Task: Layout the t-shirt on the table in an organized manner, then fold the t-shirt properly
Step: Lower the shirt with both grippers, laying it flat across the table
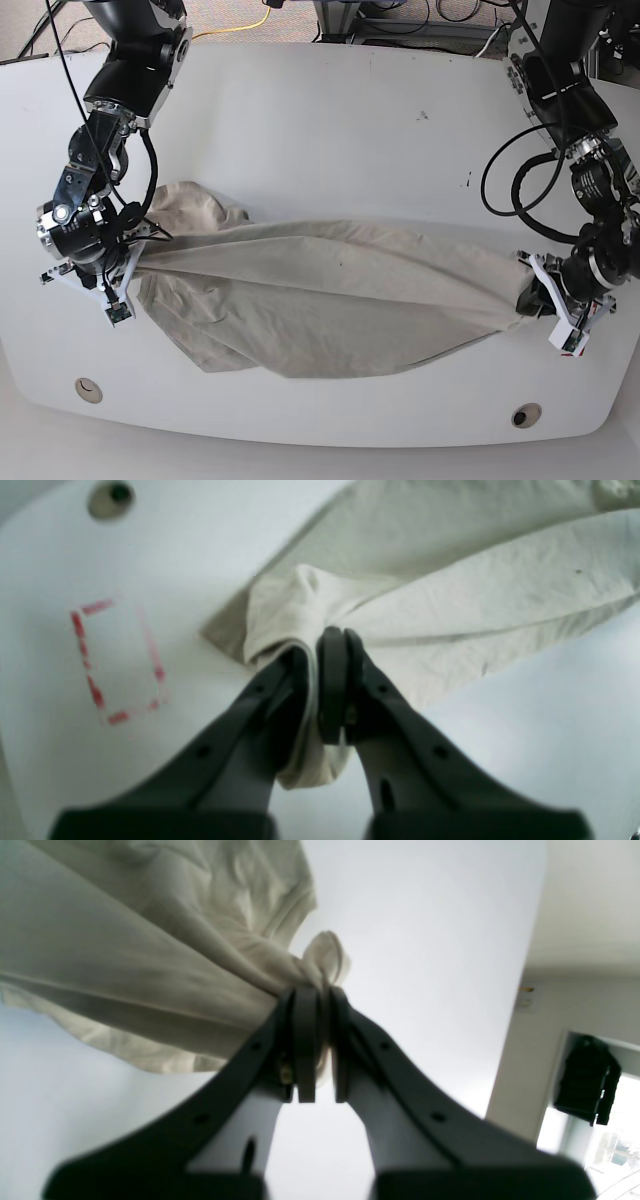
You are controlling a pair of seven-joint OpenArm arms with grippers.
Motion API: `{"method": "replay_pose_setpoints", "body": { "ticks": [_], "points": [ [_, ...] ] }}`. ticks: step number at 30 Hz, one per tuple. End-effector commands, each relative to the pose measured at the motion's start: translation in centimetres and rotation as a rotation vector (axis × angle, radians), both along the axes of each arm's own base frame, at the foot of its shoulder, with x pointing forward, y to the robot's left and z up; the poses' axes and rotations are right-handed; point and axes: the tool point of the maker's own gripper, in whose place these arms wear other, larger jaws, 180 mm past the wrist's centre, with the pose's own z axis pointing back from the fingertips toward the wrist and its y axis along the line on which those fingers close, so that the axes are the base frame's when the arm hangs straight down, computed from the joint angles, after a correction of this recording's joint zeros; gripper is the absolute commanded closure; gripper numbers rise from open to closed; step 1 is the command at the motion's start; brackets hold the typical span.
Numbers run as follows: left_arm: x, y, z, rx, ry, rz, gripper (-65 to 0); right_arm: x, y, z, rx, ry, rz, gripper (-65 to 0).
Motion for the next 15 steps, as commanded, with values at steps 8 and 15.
{"method": "replay_pose_setpoints", "body": {
  "ticks": [8, 15],
  "points": [
    [-6.0, 0.6, -3.9, -0.029, 0.076, -0.007, -0.4, -2.9, 0.9, -2.4, 0.006, 0.052, 0.011, -3.6],
    [-9.6, 1.2, -6.6, -0.059, 0.170, -0.001, -0.4, -4.8, 1.0, -4.5, 0.008, 0.117, 0.011, -3.6]
  ]
}}
